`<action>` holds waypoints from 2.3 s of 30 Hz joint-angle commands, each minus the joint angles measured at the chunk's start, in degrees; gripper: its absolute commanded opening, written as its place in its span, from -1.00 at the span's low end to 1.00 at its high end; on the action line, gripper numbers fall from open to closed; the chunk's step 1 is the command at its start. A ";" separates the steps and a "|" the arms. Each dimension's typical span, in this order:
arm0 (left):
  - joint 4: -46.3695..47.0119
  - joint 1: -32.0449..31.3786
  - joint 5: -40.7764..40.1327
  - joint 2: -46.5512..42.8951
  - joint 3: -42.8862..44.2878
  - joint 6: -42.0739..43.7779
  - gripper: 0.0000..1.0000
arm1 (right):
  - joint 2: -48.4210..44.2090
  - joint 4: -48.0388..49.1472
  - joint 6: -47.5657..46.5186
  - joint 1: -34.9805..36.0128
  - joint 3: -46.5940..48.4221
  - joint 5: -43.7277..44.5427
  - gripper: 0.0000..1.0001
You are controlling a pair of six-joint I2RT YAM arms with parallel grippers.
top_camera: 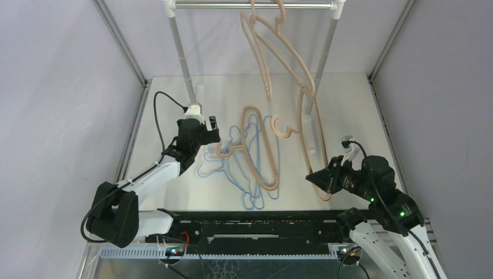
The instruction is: Organize the hangers
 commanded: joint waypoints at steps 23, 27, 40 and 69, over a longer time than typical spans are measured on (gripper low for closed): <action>3.13 -0.78 0.62 2.15 -0.31 -0.89 0.99 | -4.91 0.33 4.52 -0.31 9.20 -2.71 -0.96; 3.15 -1.12 0.65 2.49 -0.23 -1.02 0.99 | -5.34 1.45 5.20 -0.37 7.63 -8.11 -0.96; 3.07 -1.52 -0.26 4.18 0.39 -0.51 0.99 | -6.63 4.75 6.90 -0.34 10.52 -9.24 -0.95; 2.35 -1.60 -1.59 1.46 -0.15 0.25 0.99 | 24.01 55.14 20.10 -13.63 14.25 -17.03 -0.91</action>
